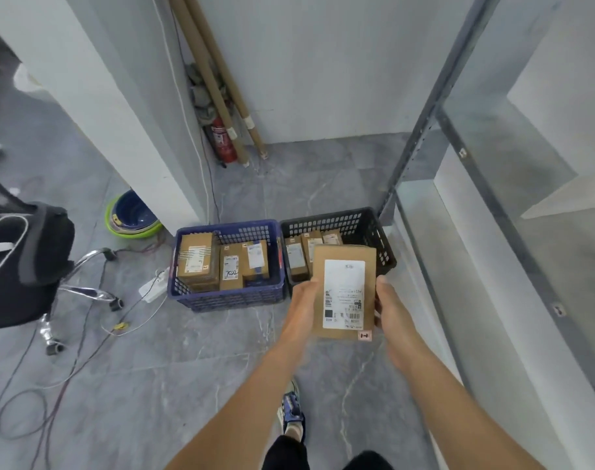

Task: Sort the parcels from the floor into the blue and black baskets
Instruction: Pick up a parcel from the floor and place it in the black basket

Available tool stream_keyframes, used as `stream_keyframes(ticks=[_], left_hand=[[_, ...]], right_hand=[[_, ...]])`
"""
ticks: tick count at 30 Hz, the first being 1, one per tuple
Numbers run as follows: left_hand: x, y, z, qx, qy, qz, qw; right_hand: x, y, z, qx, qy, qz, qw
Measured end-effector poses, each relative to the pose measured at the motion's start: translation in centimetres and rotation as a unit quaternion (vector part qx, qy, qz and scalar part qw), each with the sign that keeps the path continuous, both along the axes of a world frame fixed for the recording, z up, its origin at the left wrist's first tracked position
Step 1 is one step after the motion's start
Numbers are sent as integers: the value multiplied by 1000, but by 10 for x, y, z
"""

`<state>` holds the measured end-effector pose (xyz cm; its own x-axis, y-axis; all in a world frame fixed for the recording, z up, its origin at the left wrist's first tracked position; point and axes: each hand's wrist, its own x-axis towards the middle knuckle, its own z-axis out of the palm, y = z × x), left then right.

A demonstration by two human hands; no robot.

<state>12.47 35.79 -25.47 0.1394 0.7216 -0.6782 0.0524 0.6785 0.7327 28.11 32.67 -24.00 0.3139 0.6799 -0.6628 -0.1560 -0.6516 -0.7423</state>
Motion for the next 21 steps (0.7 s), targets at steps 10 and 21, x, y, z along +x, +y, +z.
stream_keyframes(ticks=[10, 21], left_hand=[[31, 148, -53, -87, 49, 24, 995], [113, 281, -175, -167, 91, 87, 978]], right_hand=[[32, 152, -56, -77, 39, 41, 995], [118, 303, -187, -124, 75, 142, 979]])
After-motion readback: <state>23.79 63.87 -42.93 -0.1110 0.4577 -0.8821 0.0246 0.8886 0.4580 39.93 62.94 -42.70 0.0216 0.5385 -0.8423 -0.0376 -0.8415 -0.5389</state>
